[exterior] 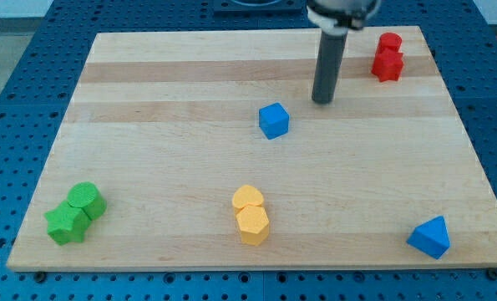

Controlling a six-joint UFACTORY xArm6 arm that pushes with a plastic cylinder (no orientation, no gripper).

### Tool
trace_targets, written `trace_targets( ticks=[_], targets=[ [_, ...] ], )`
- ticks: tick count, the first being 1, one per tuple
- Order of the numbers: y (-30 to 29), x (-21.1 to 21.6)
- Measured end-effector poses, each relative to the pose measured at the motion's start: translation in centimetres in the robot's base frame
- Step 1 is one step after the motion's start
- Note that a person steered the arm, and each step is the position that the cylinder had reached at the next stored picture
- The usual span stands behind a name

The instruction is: Slide the blue cube diagonally to the top right of the yellow heart

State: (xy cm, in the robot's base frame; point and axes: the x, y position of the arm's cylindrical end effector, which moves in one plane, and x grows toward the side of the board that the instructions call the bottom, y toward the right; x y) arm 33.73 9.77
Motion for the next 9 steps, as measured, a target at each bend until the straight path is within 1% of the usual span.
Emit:
trace_targets(
  ticks=[1,2,3,4,6,7,8,9],
  targets=[
    [-3.6,-3.2],
    [-8.5,-1.0],
    [-9.1,0.4],
    [-8.9,2.4],
    [-8.8,9.3],
    [-5.3,10.2],
    [-0.1,13.1],
    [0.2,13.8]
  ],
)
